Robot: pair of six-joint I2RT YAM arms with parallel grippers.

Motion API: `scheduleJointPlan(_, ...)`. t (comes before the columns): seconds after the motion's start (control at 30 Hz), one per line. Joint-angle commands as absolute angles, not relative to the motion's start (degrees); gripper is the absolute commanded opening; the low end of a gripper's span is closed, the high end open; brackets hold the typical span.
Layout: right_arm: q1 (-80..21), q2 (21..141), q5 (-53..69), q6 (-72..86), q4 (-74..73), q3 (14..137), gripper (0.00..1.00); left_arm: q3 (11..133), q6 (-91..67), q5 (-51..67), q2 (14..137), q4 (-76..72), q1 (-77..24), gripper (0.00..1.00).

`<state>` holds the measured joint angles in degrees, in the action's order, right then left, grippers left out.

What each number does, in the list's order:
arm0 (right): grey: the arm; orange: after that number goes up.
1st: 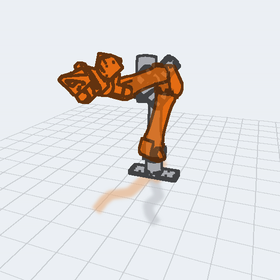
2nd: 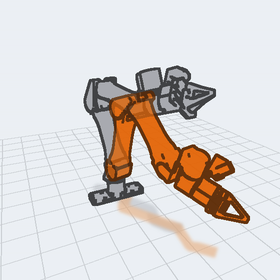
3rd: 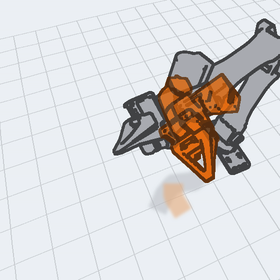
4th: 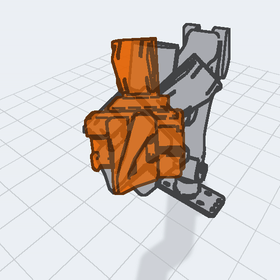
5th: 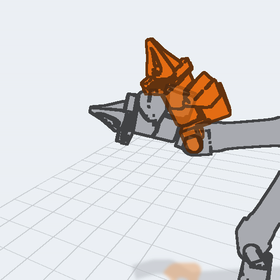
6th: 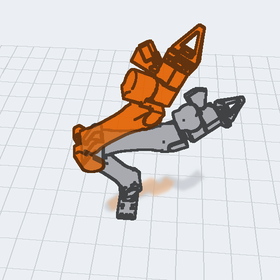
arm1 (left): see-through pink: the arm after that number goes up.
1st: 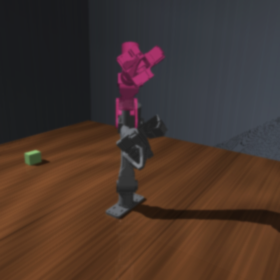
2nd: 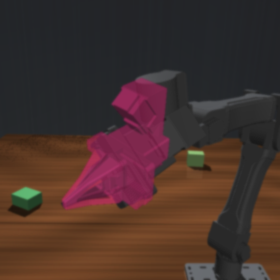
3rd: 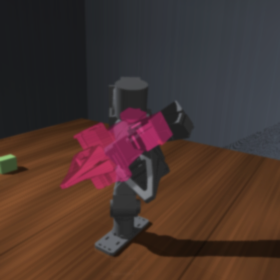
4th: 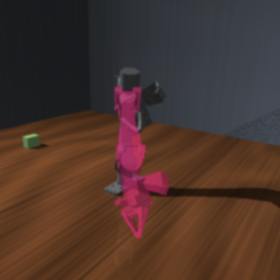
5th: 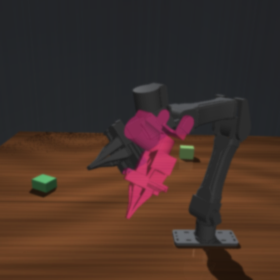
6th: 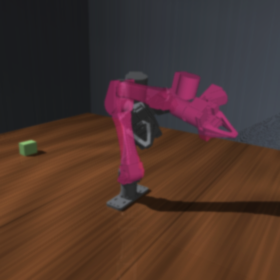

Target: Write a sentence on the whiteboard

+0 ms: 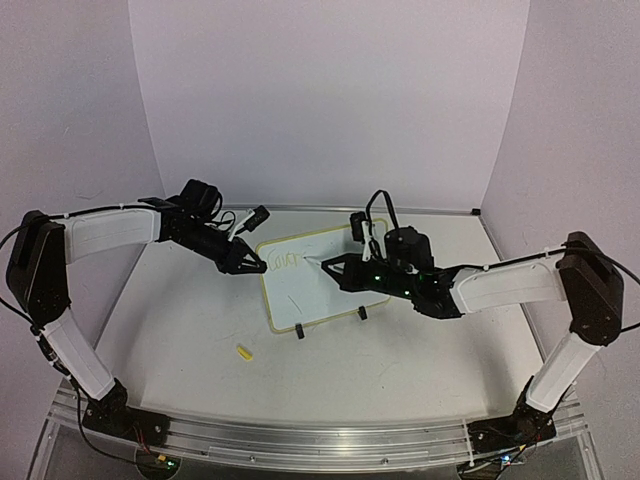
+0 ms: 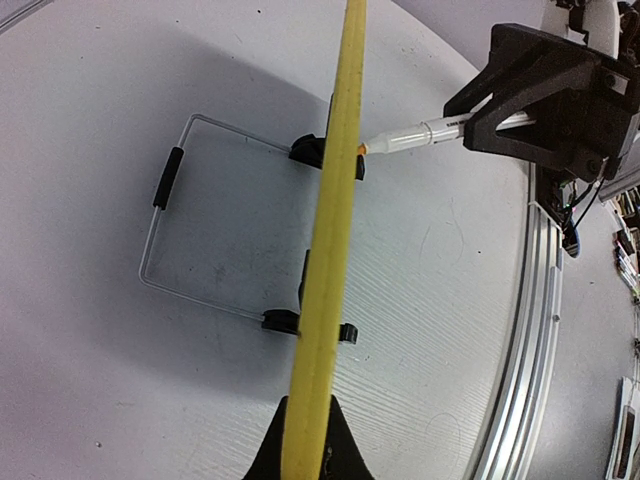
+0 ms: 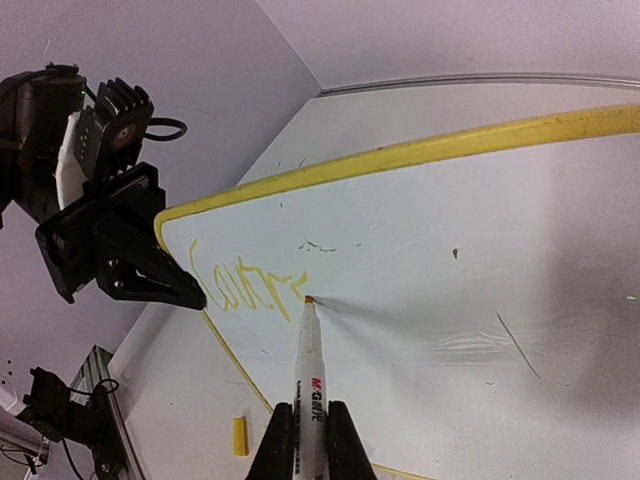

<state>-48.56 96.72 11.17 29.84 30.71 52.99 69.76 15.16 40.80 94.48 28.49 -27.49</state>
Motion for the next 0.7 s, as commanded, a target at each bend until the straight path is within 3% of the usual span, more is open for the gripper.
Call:
scheduleJointPlan(0.0,-48.2,94.3,7.2,28.7,30.6,54.3,0.0,70.6,17.1,34.1,94.4,30.9,-27.8,0.0)
scheduleJointPlan(0.67,-48.2,94.6,6.5,28.4,30.6,56.2,0.0,70.6,17.2,34.1,94.4,30.9,-27.9,0.0)
